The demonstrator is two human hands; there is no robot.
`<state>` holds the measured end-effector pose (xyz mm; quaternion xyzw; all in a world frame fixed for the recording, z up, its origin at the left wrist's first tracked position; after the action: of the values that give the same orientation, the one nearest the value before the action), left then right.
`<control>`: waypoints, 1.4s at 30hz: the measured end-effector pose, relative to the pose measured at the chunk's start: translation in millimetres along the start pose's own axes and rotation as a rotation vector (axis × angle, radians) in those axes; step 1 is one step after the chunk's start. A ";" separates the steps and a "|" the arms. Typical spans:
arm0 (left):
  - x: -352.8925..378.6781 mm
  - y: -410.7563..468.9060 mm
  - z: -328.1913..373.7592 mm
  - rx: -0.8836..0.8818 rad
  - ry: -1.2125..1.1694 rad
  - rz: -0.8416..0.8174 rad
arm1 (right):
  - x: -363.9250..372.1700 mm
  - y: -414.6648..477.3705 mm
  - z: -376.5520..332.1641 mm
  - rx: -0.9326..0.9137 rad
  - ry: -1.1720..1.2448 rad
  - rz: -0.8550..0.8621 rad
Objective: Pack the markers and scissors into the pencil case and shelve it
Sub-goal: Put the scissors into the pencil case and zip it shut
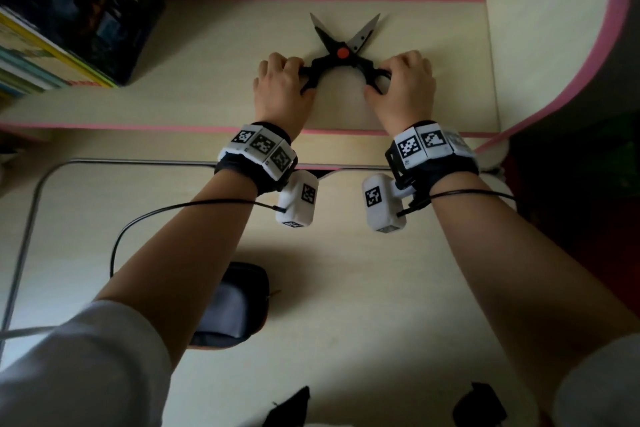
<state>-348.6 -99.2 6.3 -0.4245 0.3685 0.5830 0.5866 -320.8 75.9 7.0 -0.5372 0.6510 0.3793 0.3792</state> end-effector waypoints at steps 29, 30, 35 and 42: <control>-61.5 -26.2 14.8 0.002 -0.358 0.068 | -44.0 -12.6 -32.5 -0.042 0.318 0.064; -66.5 -29.4 12.6 0.003 -0.357 0.077 | -47.2 -16.5 -37.7 -0.054 0.322 0.071; -92.4 -46.9 -0.3 -0.018 -0.361 0.053 | -66.7 -38.9 -66.1 -0.112 0.348 0.090; -133.4 -82.1 -23.0 -0.040 -0.415 0.021 | -89.5 -75.8 -112.2 -0.140 0.392 0.080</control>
<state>-271.8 -166.8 127.2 -0.3030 0.2325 0.6713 0.6352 -243.6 1.4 128.7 -0.5995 0.7052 0.3265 0.1916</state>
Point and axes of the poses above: each hand's wrist, its own y-axis towards the middle knuckle, its own x-axis out of the palm, z = x × y, the point moved 6 cm from there along y, towards the middle knuckle, and after that the axes turned 10 degrees about -x, right-handed, at the moved point
